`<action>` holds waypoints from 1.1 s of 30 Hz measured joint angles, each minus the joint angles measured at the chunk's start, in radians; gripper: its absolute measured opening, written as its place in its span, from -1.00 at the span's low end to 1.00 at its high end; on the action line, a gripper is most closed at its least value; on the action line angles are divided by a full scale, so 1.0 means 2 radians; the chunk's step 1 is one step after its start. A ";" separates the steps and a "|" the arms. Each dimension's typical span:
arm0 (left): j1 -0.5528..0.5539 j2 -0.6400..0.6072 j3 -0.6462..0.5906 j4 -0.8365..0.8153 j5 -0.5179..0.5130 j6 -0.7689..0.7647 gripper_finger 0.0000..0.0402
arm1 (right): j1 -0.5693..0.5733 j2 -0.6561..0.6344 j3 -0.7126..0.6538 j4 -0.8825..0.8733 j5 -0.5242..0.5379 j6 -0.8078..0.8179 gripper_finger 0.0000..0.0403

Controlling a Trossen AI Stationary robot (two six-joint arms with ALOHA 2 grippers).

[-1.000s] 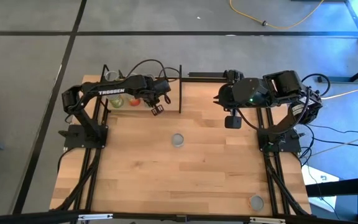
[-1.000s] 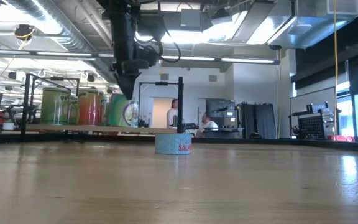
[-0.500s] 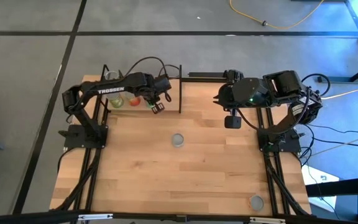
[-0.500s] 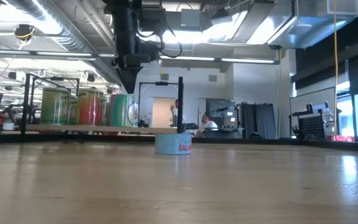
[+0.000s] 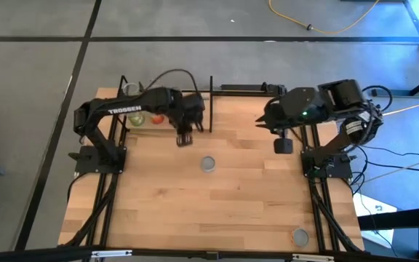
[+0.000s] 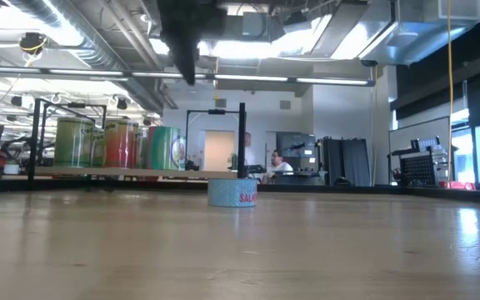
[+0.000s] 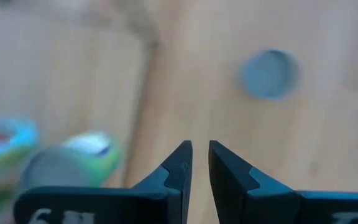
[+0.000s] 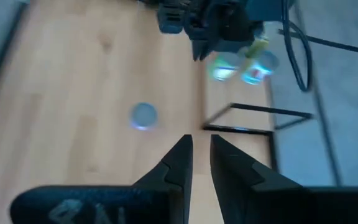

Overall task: Pick and place cans onto a shelf
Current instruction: Put the canned salmon on the shelf

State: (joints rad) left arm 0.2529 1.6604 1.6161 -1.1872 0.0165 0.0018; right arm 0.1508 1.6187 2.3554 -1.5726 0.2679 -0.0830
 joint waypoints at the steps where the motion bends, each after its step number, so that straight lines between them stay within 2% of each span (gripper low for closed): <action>1: -0.014 0.000 0.003 0.002 0.011 0.021 -0.76 | 0.000 -0.004 0.000 0.000 -0.015 0.001 -0.71; 5: -0.068 0.000 -0.002 0.038 0.038 0.076 -0.76 | 0.000 -0.019 0.000 0.000 -0.030 0.028 -0.71; 13: -0.125 0.000 -0.063 0.160 0.036 0.126 -0.76 | 0.000 -0.032 0.000 0.001 -0.030 0.041 -0.71; 23: -0.124 0.003 -0.165 0.293 -0.013 0.015 -0.76 | 0.000 -0.032 -0.003 0.001 -0.030 0.040 -0.71; 27: -0.122 0.004 -0.216 0.349 -0.029 -0.007 -0.78 | 0.000 -0.032 -0.003 0.001 -0.030 0.040 -0.71; 33: -0.118 0.005 -0.263 0.419 -0.023 -0.023 -0.79 | 0.000 -0.032 -0.003 0.001 -0.030 0.039 -0.71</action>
State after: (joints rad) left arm 0.0177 1.6703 1.0892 -0.3497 -0.0289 -0.0444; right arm 0.1513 1.5543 2.3486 -1.5703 0.2077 -0.0059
